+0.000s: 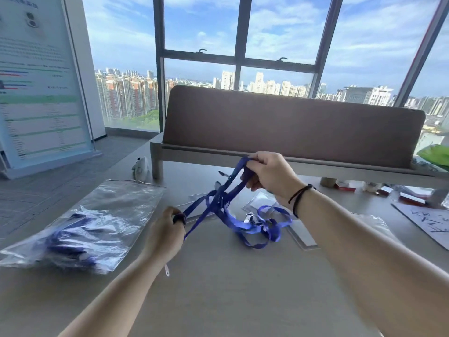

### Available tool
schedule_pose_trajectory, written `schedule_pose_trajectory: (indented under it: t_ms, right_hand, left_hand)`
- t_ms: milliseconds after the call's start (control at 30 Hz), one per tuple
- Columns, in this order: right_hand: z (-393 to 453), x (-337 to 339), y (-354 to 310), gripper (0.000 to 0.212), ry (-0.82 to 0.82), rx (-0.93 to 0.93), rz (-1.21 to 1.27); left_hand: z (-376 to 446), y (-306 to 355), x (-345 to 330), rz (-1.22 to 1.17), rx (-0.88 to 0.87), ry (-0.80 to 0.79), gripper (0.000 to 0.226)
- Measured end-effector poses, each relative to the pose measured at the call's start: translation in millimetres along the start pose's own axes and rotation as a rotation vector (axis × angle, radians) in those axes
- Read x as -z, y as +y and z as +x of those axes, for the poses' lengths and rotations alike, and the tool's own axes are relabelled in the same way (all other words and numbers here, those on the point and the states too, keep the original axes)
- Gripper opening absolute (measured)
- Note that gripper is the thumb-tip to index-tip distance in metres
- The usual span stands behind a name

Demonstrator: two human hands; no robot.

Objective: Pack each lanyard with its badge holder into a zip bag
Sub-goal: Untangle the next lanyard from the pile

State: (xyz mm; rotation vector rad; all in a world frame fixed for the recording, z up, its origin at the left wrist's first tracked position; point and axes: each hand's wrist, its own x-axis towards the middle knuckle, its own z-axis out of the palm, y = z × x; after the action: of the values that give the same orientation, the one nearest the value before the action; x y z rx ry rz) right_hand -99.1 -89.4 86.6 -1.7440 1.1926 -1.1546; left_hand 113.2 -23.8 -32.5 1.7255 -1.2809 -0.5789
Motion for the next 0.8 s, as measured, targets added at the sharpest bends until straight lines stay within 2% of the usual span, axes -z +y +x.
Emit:
schedule_pose_trajectory:
  t_ms: [100,200,300,433,533,633,700,800]
  right_hand:
    - [3,13,-4,0.024,0.091,-0.033,0.121]
    - [7,23,3,0.031,0.256,-0.114,0.266]
    - [5,30,19,0.032,0.362,-0.181,0.320]
    - [-13,28,43,0.033,0.287,-0.223,0.201]
    - [-22,25,61,0.023,0.303,-0.280,0.142]
    - [-36,20,82,0.022,0.205,-0.260,-0.383]
    - [-53,13,82,0.040,0.079,-0.190,-0.672]
    - [-67,-4,62,0.075,-0.190,0.068,-0.719]
  left_hand:
    - [-3,2,0,0.014,-0.021,-0.015,0.020]
    - [-3,-1,-1,0.080,-0.031,-0.027,0.021]
    - [0,-2,3,0.064,0.007,0.054,0.020]
    - [1,7,11,-0.129,-0.010,0.243,0.016]
    - [-2,14,14,-0.217,-0.080,0.282,0.017]
    - [-9,24,15,-0.228,-0.185,0.221,0.022]
    - [-14,37,17,-0.243,-0.274,0.176,0.027]
    - [-21,62,24,-0.256,-0.442,0.081,0.031]
